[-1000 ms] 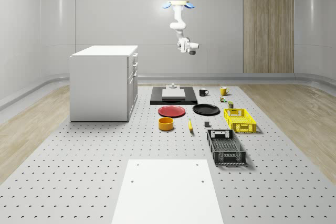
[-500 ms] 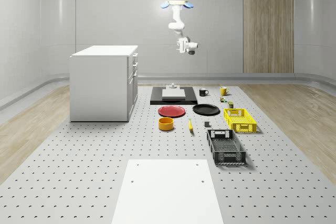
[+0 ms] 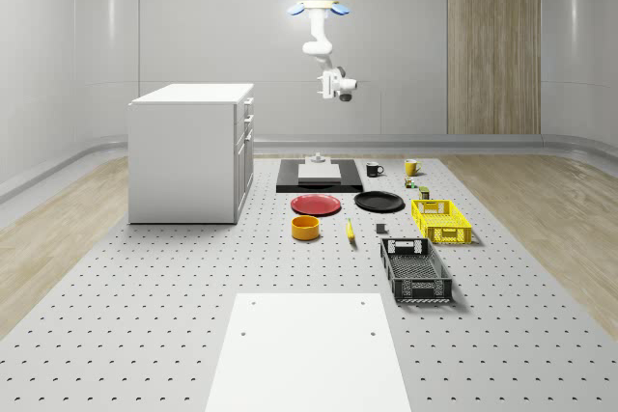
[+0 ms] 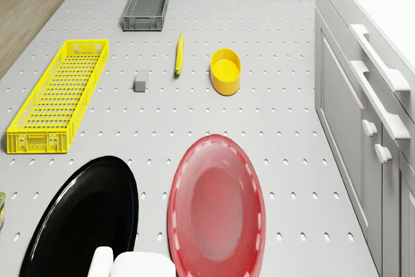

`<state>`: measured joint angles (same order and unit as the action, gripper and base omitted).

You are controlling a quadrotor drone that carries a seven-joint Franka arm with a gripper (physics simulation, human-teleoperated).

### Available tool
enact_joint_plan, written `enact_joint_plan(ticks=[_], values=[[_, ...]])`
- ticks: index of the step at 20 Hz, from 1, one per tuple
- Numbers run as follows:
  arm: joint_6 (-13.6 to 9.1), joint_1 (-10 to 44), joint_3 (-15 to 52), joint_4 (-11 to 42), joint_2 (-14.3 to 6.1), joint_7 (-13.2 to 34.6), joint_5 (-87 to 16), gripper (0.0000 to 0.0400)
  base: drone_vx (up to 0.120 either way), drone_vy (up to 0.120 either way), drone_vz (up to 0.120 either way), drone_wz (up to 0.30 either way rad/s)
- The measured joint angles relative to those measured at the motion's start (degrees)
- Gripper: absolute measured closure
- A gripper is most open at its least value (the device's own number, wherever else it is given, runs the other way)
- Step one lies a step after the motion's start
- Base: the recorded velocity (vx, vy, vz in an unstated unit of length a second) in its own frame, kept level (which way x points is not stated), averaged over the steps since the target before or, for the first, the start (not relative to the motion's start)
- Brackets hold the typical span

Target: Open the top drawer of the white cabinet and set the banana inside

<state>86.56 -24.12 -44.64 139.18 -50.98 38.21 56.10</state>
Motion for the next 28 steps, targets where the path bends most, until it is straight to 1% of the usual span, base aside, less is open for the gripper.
enact_joint_plan(ticks=[19,24,28], values=[[4.74,-5.48,-2.41,0.63,-4.74,2.81,-3.40,0.0000,0.120,-0.120,0.000,0.000],[5.82,-6.68,-2.88,0.78,-5.87,3.51,-4.25,0.0000,0.120,-0.120,-0.112,0.000],[6.64,-7.57,-3.22,0.89,-6.73,4.05,-4.90,0.0000,0.120,-0.120,0.000,0.000]])
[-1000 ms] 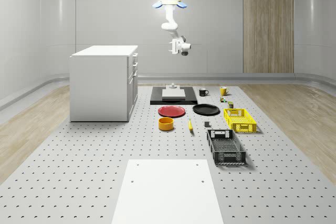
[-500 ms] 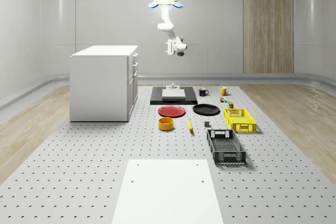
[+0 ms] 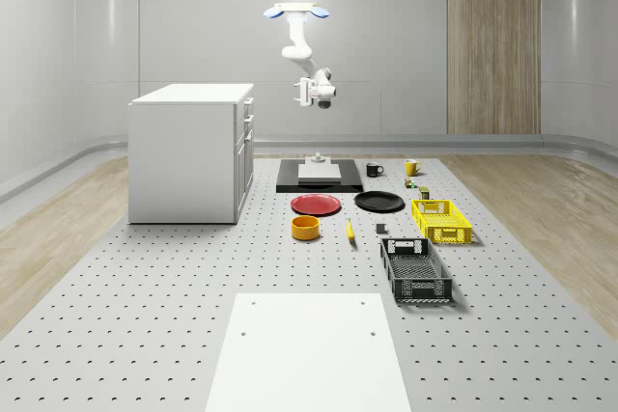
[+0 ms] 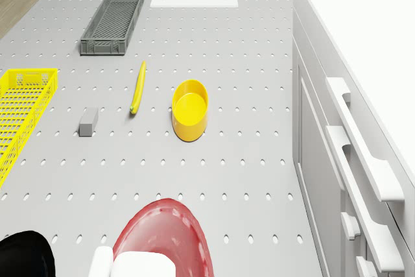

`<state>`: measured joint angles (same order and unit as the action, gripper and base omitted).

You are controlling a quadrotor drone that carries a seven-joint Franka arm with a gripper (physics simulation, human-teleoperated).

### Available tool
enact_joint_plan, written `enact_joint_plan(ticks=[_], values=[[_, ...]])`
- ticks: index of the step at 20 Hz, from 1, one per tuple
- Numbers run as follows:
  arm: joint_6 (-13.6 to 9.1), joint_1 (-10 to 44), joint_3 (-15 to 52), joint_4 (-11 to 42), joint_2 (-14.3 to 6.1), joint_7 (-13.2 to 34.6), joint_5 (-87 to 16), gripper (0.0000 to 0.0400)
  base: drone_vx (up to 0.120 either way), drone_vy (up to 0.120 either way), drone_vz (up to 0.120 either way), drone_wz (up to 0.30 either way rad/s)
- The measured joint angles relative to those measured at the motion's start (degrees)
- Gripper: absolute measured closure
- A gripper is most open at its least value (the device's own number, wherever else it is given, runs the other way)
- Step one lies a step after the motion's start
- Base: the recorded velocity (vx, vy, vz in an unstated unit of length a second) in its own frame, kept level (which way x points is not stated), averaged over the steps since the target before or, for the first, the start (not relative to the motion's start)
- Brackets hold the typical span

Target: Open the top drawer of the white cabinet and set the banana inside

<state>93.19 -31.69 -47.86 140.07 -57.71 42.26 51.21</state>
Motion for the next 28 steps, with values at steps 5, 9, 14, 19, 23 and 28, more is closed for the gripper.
enact_joint_plan(ticks=[5,9,14,19,23,28], values=[[0.95,-1.03,-0.38,0.13,-1.03,0.65,-0.78,0.0000,0.120,-0.120,0.000,0.000],[1.66,-1.80,-0.66,0.23,-1.80,1.14,-1.38,0.0000,0.120,-0.110,0.000,0.000],[2.49,-2.69,-0.97,0.35,-2.72,1.74,-2.09,0.0000,0.120,0.000,0.000,0.000],[3.25,-3.50,-1.24,0.46,-3.58,2.30,-2.77,0.0000,0.120,-0.064,0.000,0.000],[3.82,-4.11,-1.44,0.54,-4.22,2.72,-3.28,0.0000,0.120,-0.100,0.000,0.000],[4.47,-4.80,-1.66,0.64,-4.97,3.22,-3.88,0.0000,0.120,0.000,0.000,0.000]])
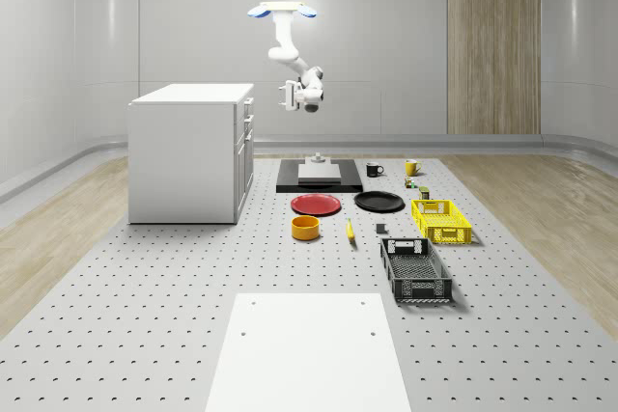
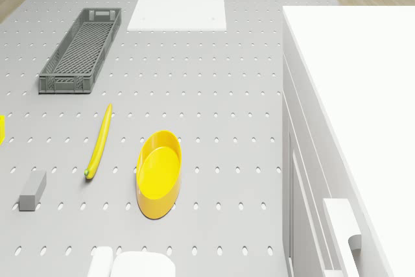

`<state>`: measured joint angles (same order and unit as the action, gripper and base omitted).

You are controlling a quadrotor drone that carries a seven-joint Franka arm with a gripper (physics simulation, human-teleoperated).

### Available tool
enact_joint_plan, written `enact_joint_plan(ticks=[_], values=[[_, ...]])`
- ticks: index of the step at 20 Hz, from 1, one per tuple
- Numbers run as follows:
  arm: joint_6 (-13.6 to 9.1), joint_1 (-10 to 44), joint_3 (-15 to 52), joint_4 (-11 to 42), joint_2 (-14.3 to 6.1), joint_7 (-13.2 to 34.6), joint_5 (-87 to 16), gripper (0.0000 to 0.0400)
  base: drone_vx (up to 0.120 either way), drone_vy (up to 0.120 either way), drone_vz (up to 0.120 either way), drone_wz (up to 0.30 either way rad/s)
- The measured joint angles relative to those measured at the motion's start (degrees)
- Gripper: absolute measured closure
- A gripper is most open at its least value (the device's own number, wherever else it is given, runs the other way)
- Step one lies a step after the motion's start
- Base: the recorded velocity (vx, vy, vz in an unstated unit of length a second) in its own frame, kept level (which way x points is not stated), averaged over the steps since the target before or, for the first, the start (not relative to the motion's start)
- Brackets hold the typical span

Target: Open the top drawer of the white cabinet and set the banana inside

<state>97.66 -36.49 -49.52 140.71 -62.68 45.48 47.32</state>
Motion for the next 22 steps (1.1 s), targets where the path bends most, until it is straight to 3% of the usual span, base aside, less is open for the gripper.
enact_joint_plan(ticks=[7,22], values=[[3.04,-0.92,1.87,1.89,-0.86,0.14,1.04,0.0000,0.011,0.000,0.000,0.000],[13.39,-4.19,10.10,7.42,-0.53,-1.73,8.49,0.0000,0.000,0.000,0.000,0.000]])
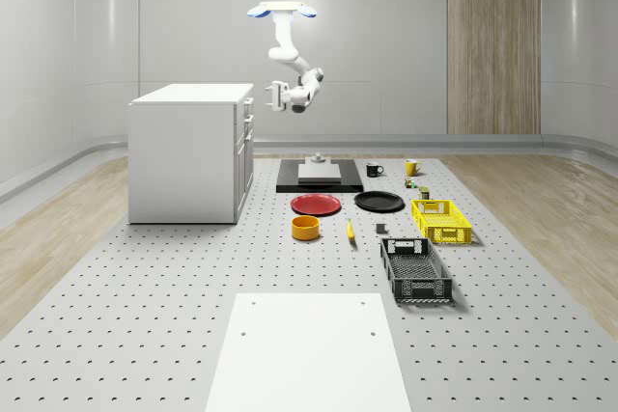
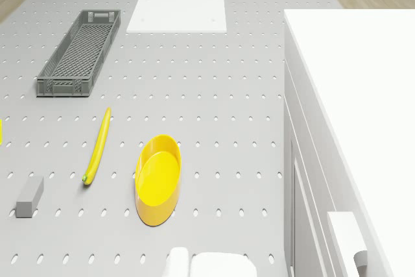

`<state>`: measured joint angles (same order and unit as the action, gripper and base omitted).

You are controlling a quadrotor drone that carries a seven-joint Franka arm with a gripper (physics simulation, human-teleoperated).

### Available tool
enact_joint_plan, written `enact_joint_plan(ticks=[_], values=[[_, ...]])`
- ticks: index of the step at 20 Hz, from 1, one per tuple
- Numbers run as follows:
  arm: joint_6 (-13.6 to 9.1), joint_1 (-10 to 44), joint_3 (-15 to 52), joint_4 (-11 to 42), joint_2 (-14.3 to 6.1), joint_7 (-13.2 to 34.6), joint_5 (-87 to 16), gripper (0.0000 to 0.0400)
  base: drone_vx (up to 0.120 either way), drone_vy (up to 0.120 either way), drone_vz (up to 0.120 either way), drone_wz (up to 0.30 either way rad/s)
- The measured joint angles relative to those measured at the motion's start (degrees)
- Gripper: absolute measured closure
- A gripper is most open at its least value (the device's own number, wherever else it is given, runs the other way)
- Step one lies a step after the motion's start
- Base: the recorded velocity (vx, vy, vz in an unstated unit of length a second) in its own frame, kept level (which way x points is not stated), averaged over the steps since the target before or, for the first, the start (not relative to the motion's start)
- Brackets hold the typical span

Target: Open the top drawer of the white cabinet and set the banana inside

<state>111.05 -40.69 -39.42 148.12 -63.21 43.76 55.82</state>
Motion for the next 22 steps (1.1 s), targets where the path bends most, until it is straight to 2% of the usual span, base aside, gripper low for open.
enact_joint_plan(ticks=[4,8,22], values=[[2.73,-1.25,2.45,0.79,0.76,-0.76,2.66,0.0000,0.000,0.000,0.000,0.000],[4.25,-2.22,4.59,-0.01,1.63,-0.31,4.60,0.0000,0.000,0.000,0.000,0.000],[5.35,-2.95,7.79,-2.43,3.45,1.02,7.26,0.0000,0.000,0.000,0.000,0.000]])
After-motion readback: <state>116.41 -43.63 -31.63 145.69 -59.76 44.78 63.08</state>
